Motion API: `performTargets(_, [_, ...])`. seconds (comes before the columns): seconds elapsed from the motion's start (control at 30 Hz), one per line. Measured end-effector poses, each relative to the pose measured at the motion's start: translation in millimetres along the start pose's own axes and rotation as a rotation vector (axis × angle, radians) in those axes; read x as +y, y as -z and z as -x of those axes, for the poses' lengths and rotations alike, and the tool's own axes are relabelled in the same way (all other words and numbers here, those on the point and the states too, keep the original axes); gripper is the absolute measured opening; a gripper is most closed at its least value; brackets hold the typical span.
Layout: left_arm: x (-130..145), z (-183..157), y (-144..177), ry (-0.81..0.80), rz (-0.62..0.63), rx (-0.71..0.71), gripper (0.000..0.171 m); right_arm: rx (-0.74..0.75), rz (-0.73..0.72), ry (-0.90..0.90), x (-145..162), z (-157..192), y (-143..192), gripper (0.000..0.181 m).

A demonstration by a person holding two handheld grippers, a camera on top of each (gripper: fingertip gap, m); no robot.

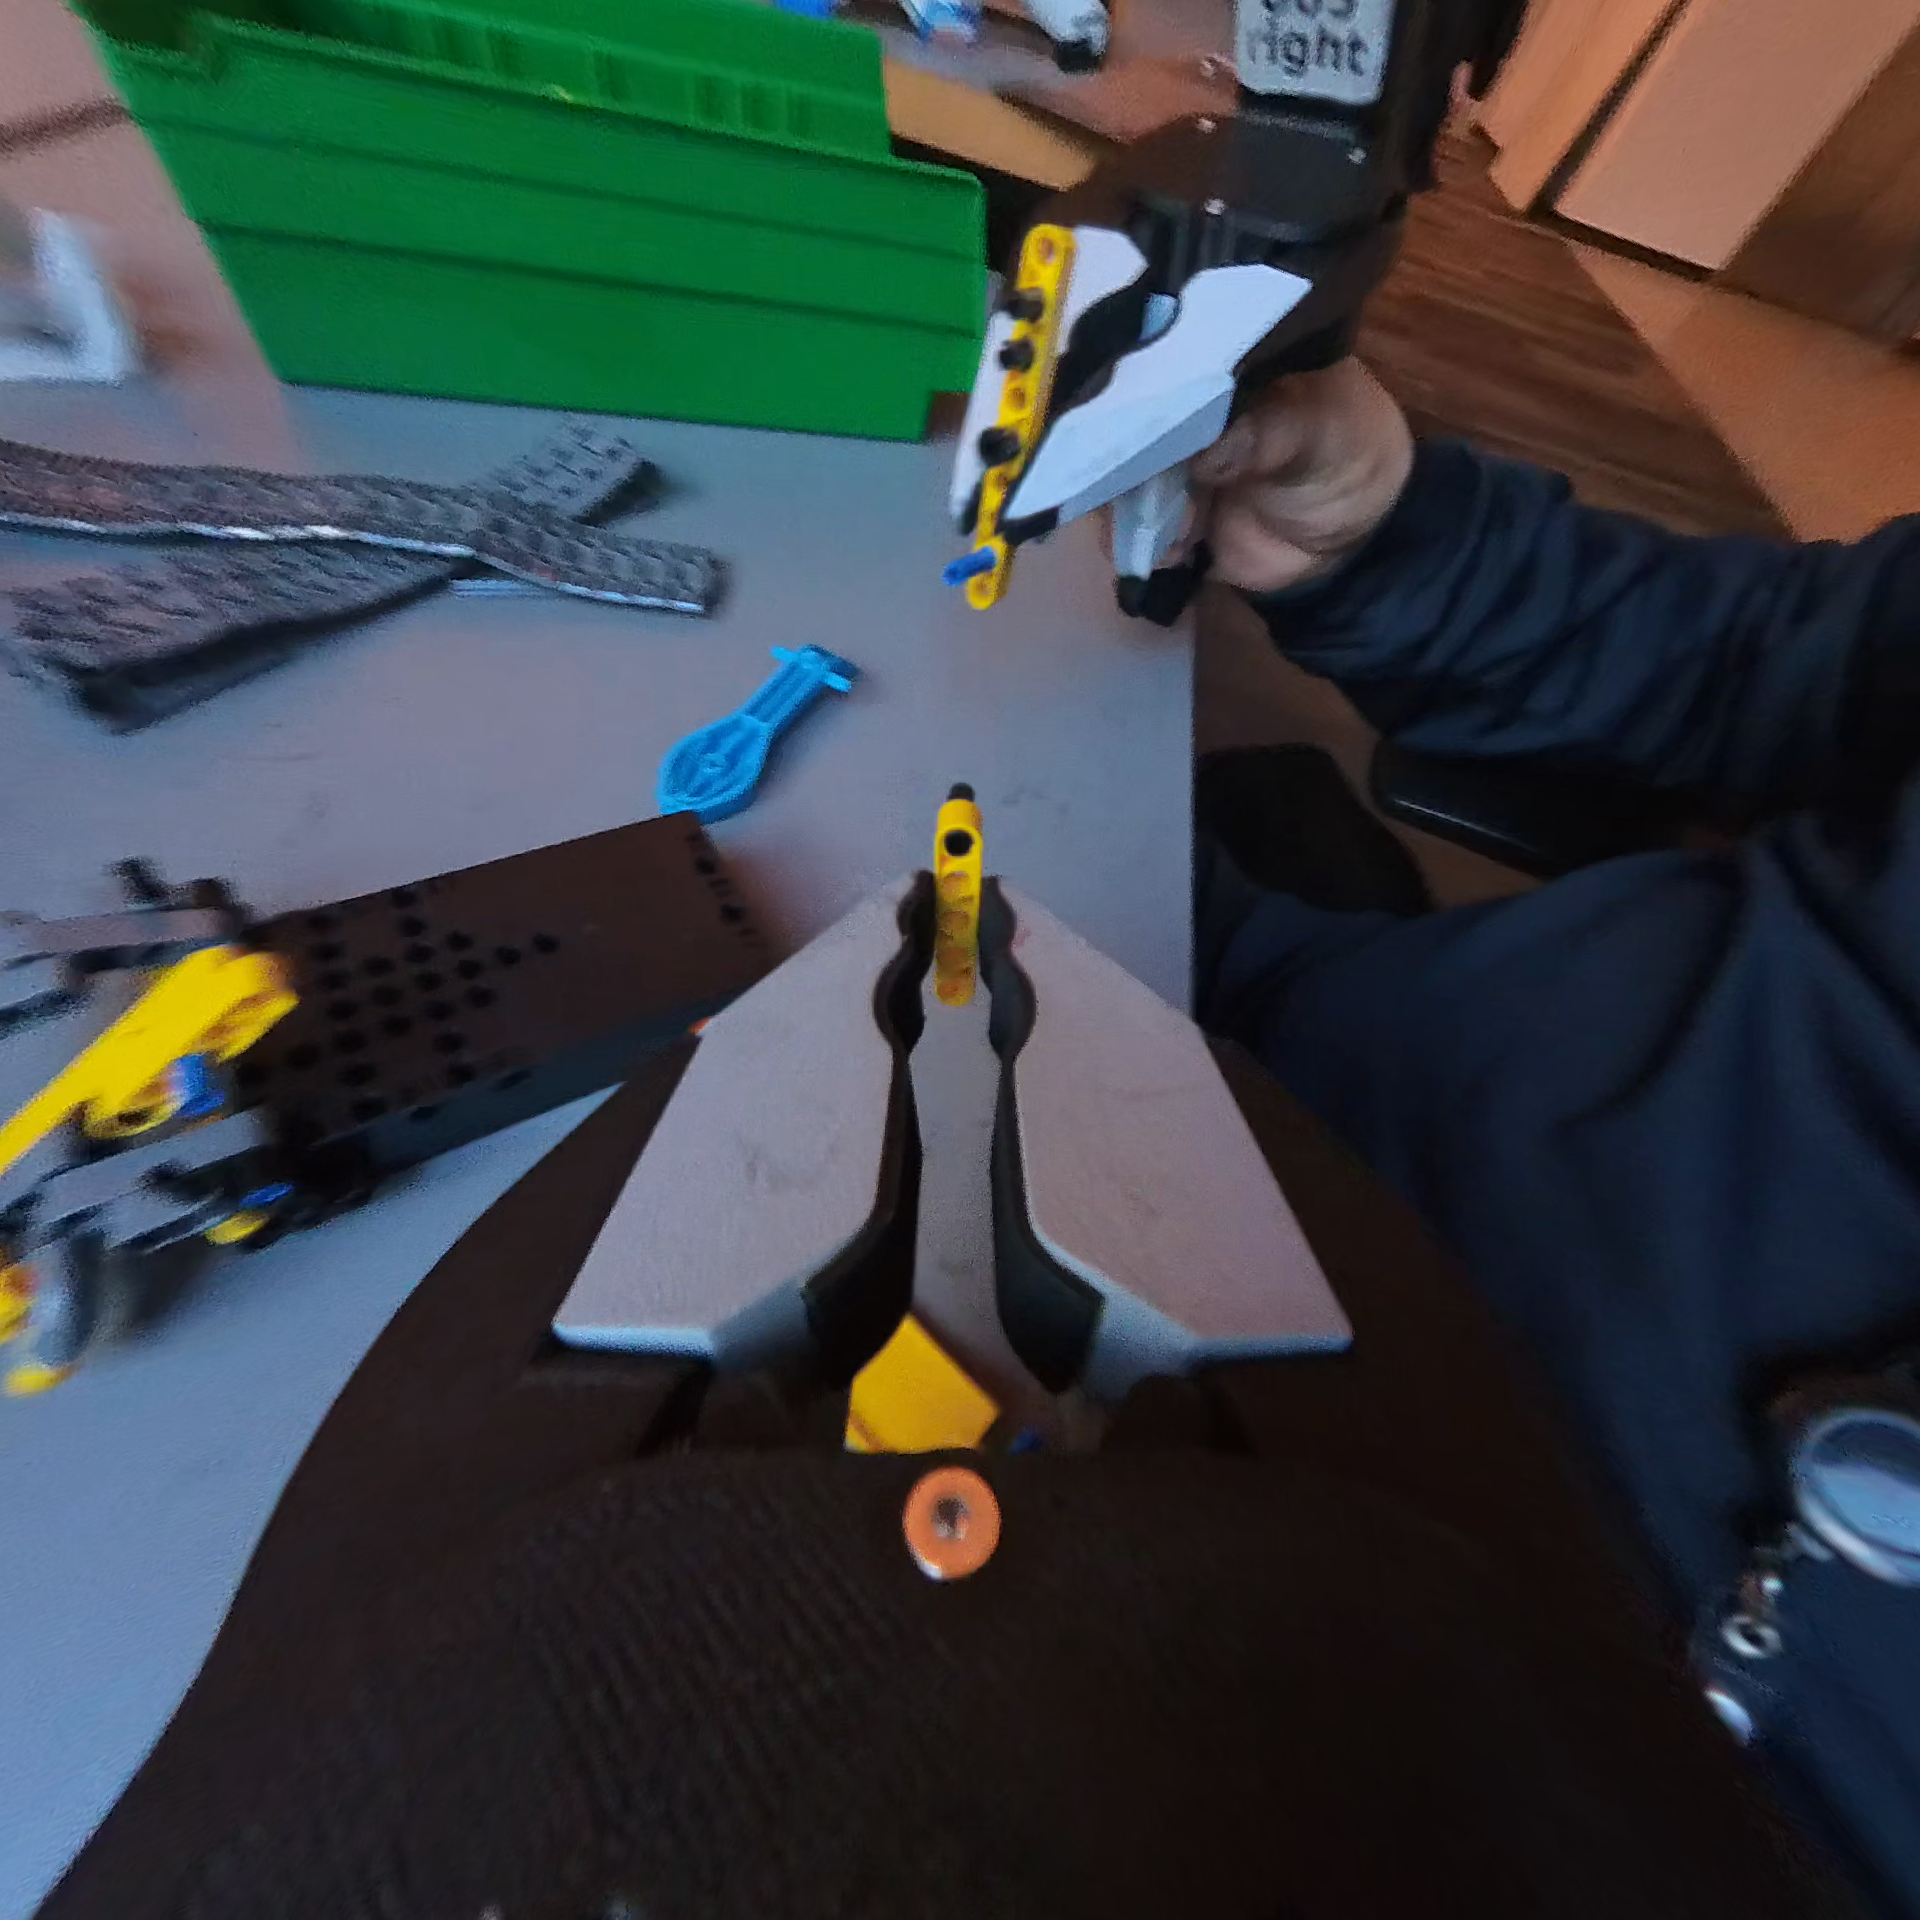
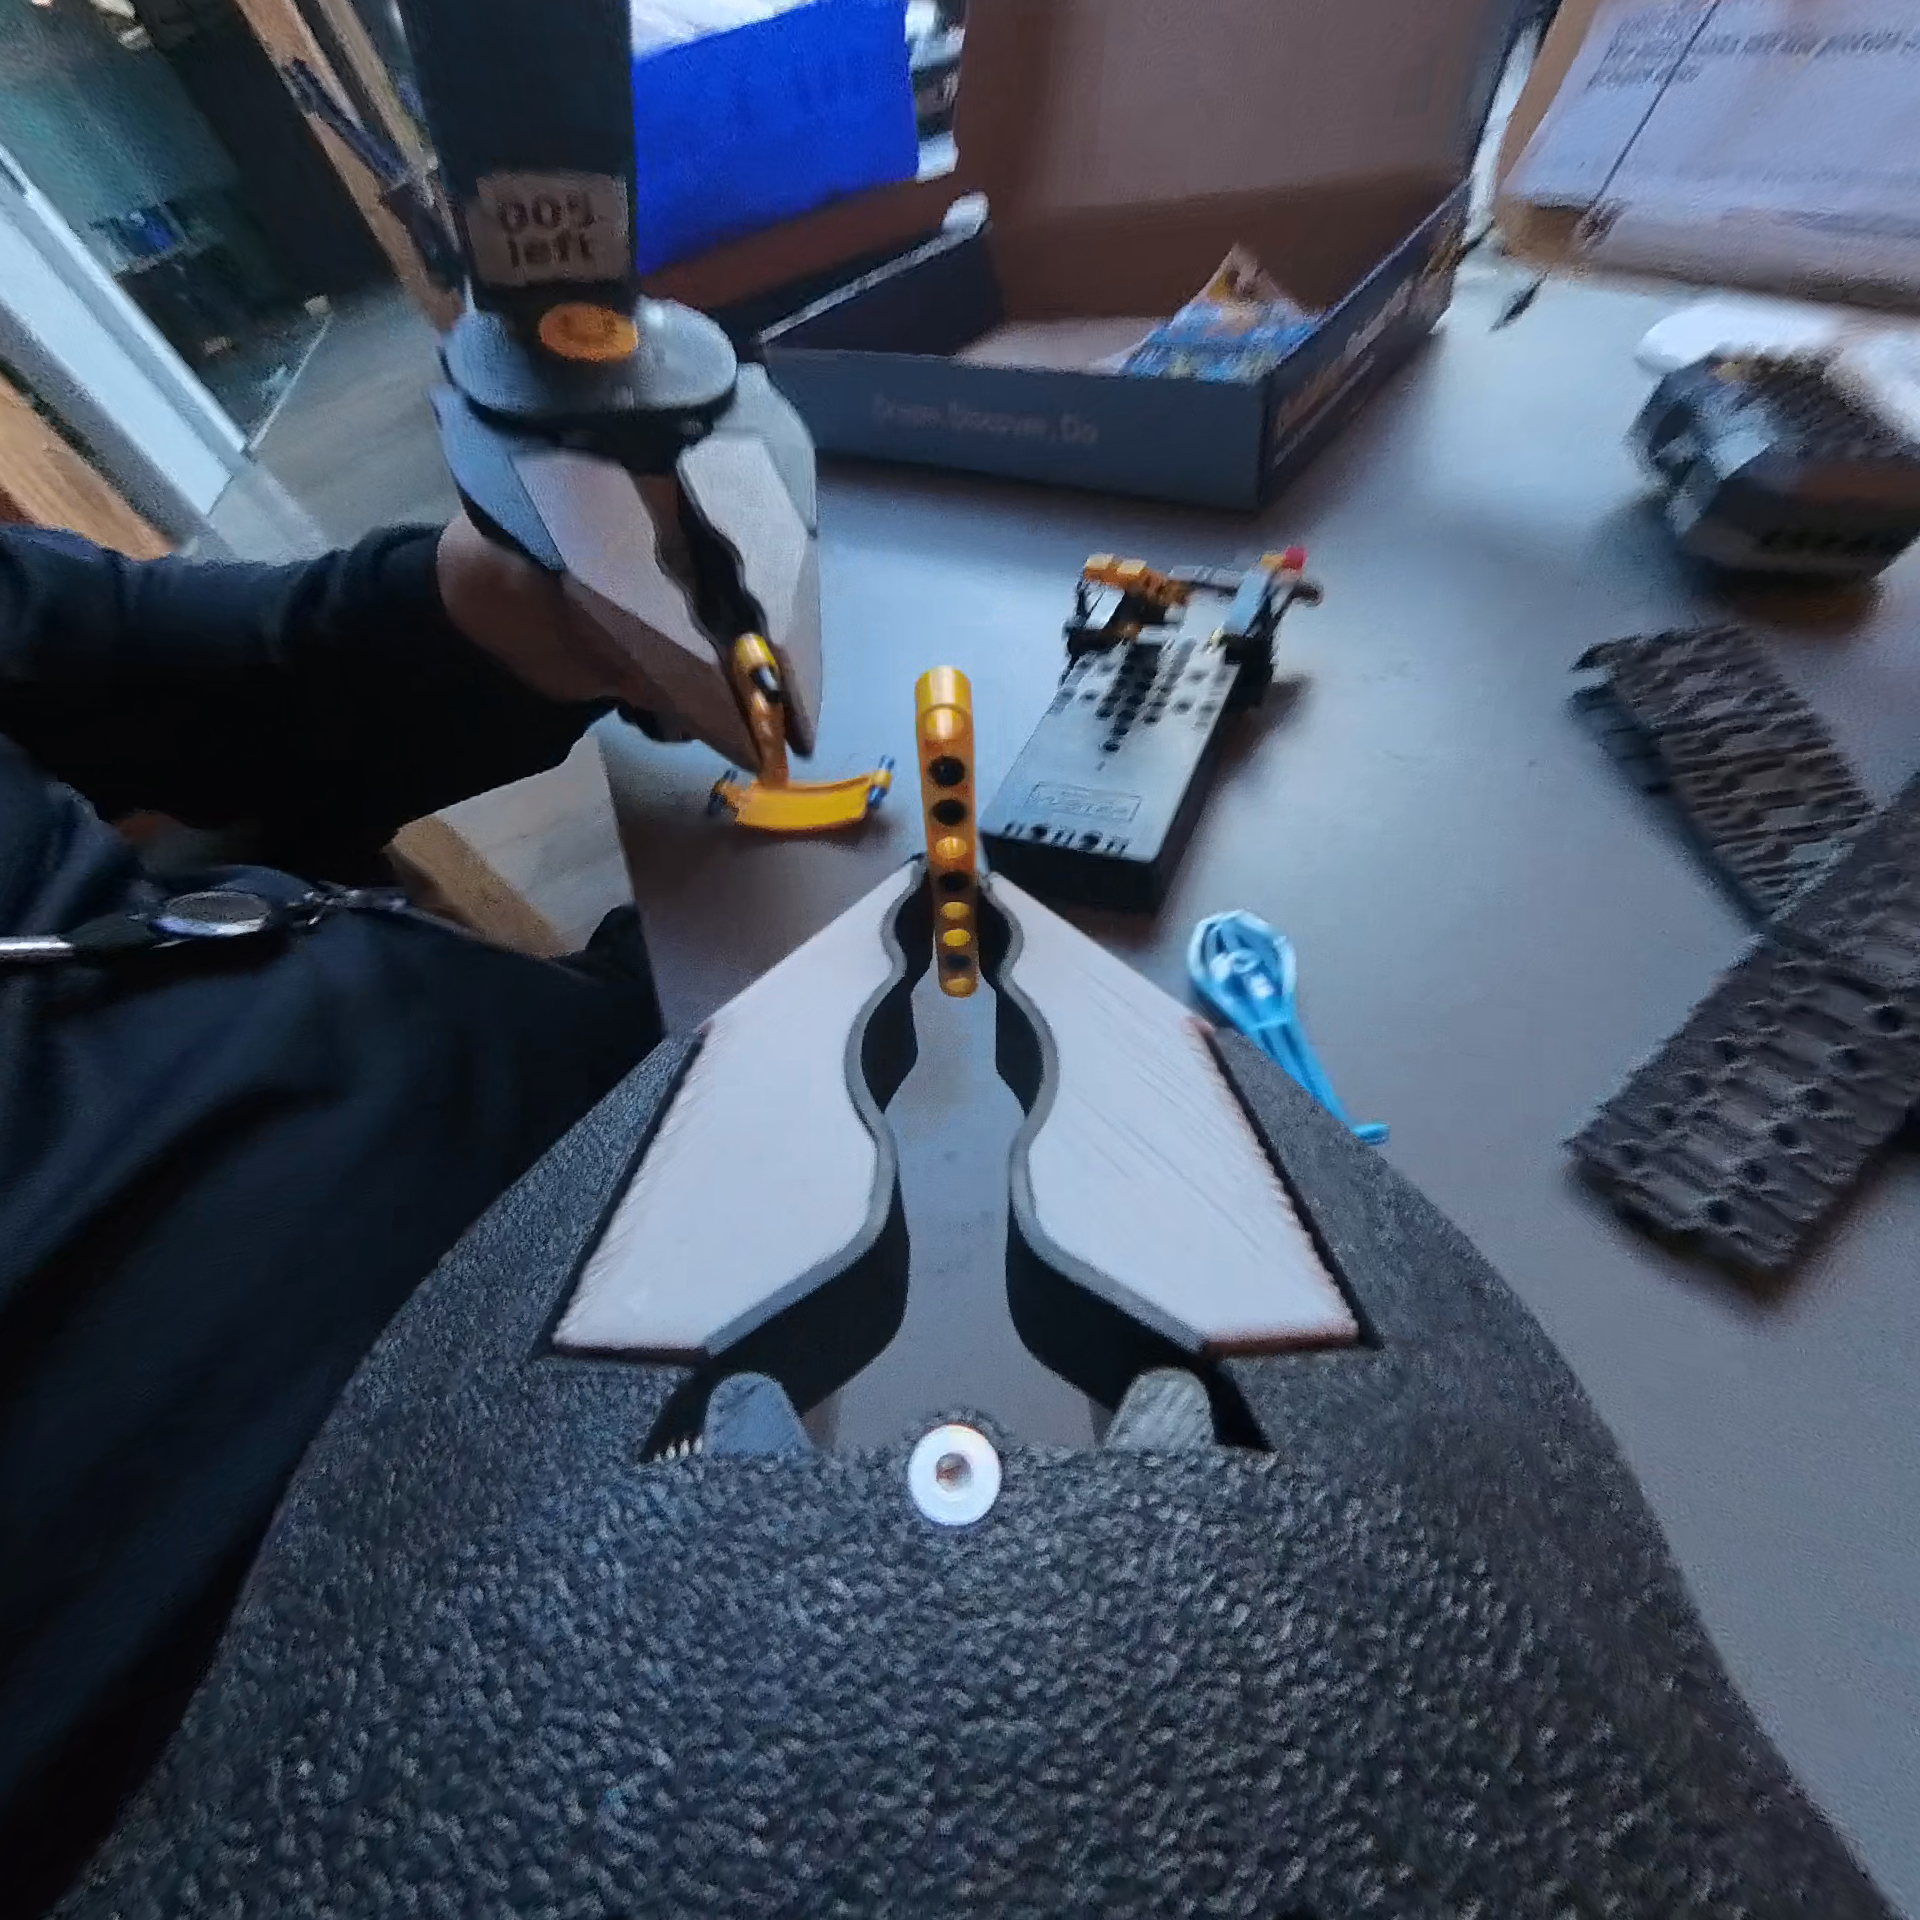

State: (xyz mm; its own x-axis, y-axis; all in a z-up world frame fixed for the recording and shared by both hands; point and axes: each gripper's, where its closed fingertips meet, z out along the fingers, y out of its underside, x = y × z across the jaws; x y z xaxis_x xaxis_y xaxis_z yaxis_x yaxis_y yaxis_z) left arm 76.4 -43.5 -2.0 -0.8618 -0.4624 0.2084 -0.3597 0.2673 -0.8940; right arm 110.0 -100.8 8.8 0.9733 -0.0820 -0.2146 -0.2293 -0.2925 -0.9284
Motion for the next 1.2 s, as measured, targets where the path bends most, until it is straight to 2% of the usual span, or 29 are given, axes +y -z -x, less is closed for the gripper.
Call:
performTargets(0.1, [-18.6,-20.1,-10.3,0.050,-0.078,0.114,0.006,-0.040,0.194,-0.081,32.4,7.8,-13.2,0.006])
performTargets(0.17, [-25.1,-28.4,-9.5,0.020,-0.110,0.155,0.006,0.055,0.328,-0.026,53.8,-0.7,-16.4,0.006])
performTargets(0.27, [-27.8,-39.0,-8.0,-0.062,-0.150,0.191,0.006,0.159,0.390,0.077,62.7,-9.4,-23.9,0.006])
performTargets(0.37, [-30.0,-44.4,-10.1,-0.067,-0.185,0.223,0.006,0.201,0.408,0.082,69.1,-17.7,-28.9,0.016])
performTargets(0.43, [-26.9,-41.6,-12.1,-0.058,-0.176,0.211,0.006,0.234,0.374,0.084,64.6,-22.7,-26.1,0.023])
performTargets(0.5, [-28.8,-40.0,-11.0,-0.038,-0.204,0.209,0.006,0.249,0.279,0.122,46.8,-20.5,-21.5,0.024])
performTargets(0.63, [-40.7,-30.3,-6.8,0.065,-0.323,0.195,0.006,0.052,0.069,0.175,9.5,29.9,-24.8,0.025])
performTargets(0.73, [-51.2,-32.3,-4.1,0.169,-0.445,0.255,0.006,-0.035,-0.002,0.125,-3.2,52.2,-32.1,0.027])
performTargets(0.83, [-55.0,-41.8,-5.7,0.228,-0.510,0.342,0.006,-0.086,-0.064,0.054,-10.8,61.0,-35.4,0.011])
performTargets(0.93, [-51.9,-44.9,-11.6,0.205,-0.496,0.327,0.006,-0.151,-0.128,-0.021,-17.6,67.1,-33.2,0.006])
performTargets(1.03, [-52.0,-48.7,-12.0,0.149,-0.483,0.308,0.005,-0.176,-0.118,-0.036,-14.1,65.8,-31.8,0.005])
performTargets(1.2, [-40.7,-40.1,-11.5,0.033,-0.354,0.219,0.013,-0.096,0.046,0.052,7.6,53.5,-29.9,0.005])
